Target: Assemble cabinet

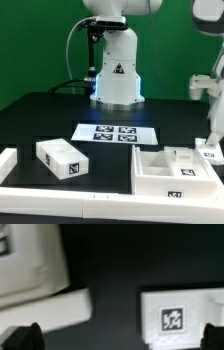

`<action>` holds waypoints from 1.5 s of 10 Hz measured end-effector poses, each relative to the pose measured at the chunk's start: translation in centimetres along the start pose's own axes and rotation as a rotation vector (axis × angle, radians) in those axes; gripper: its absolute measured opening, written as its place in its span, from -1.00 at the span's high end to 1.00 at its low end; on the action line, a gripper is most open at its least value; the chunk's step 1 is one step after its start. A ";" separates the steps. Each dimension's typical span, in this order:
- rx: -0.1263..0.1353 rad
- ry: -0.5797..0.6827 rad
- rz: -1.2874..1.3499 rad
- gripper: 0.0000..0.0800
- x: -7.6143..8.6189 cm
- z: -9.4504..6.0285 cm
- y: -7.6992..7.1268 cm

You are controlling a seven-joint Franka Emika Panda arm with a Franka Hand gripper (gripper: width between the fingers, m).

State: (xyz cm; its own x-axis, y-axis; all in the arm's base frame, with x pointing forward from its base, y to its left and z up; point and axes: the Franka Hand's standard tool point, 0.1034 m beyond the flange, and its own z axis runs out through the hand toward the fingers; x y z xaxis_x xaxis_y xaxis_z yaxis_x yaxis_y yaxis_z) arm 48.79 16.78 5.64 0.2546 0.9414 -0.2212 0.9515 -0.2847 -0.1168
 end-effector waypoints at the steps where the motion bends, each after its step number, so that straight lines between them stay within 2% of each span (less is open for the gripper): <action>1: 0.031 0.009 0.005 -0.99 0.3 0.6 -0.8; 2: 0.031 0.007 0.019 -0.99 0.7 0.8 -1.3; 3: 0.008 0.008 0.029 -0.99 1.2 0.4 -1.5; 6: 0.012 0.009 0.030 -0.99 1.0 0.6 -1.5; 7: -0.055 0.035 -0.003 -0.99 1.7 0.6 -1.6; 8: -0.091 0.050 -0.036 -0.99 1.8 0.7 -3.0; 9: -0.101 0.053 -0.059 -0.99 1.5 1.1 -4.1; 11: -0.085 0.044 -0.064 -0.99 1.0 2.1 -5.0; 14: -0.084 0.044 -0.063 -0.99 1.0 2.2 -5.0; 15: -0.100 0.079 -0.070 -0.99 1.7 2.9 -5.2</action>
Offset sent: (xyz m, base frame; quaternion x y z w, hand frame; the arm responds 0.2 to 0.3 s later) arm 0.0000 0.0000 0.0000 0.0000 0.0000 0.0000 1.0000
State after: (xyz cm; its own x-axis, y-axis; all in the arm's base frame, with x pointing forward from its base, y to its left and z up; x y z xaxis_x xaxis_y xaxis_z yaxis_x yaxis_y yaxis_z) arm 43.73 19.31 3.12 0.1966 0.9707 -0.1382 0.9787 -0.2027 -0.0317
